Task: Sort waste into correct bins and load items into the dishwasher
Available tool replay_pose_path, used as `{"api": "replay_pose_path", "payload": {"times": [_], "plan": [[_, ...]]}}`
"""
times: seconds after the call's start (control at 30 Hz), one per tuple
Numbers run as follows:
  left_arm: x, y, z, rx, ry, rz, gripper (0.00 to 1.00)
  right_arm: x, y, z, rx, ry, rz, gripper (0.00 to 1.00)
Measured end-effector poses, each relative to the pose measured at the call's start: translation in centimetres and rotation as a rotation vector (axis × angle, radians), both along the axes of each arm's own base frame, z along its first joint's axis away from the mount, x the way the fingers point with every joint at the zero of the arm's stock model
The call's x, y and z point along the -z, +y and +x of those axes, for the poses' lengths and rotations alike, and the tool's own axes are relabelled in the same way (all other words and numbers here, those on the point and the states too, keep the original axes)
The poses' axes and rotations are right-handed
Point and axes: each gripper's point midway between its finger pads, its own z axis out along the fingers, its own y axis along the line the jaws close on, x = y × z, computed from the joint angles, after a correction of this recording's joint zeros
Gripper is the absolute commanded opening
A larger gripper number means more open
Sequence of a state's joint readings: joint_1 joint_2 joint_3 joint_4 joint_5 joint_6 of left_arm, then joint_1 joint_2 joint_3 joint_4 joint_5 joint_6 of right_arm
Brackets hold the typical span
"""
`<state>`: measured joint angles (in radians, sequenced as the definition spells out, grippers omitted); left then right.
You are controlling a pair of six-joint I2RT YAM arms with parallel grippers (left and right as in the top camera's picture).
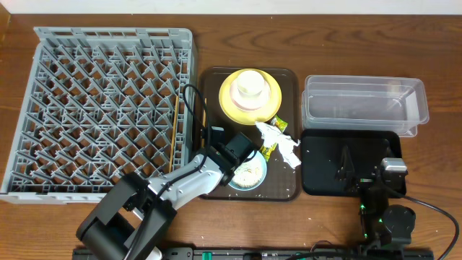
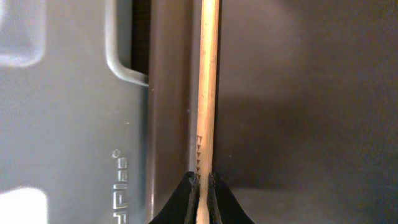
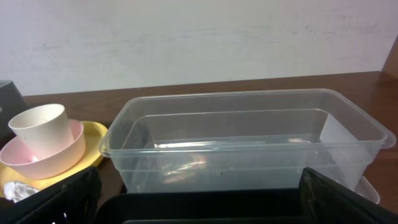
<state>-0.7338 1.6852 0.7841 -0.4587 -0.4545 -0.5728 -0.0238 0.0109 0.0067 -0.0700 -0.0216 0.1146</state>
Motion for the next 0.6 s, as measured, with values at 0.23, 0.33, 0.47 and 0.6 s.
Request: {"api": "replay_pose_path", "payload": {"times": [0.23, 0.33, 0.47, 0.6], "plan": [[-0.2, -2.0, 0.0, 0.035, 0.028, -0.097, 0.08, 0.0, 0.0, 0.0, 0.000, 0.000, 0.000, 0.99], [-0.5, -2.9, -0.3, 0.050, 0.046, -0.152, 0.09, 0.0, 0.0, 0.0, 0.000, 0.000, 0.000, 0.99], [-2.8, -3.7, 0.1, 0.061, -0.008, -0.220, 0.17, 0.0, 0.0, 0.0, 0.000, 0.000, 0.000, 0.99], [-6.8, -3.8, 1.3, 0.062, -0.138, -0.275, 0.23, 0.0, 0.0, 0.0, 0.000, 0.000, 0.000, 0.99]]}}
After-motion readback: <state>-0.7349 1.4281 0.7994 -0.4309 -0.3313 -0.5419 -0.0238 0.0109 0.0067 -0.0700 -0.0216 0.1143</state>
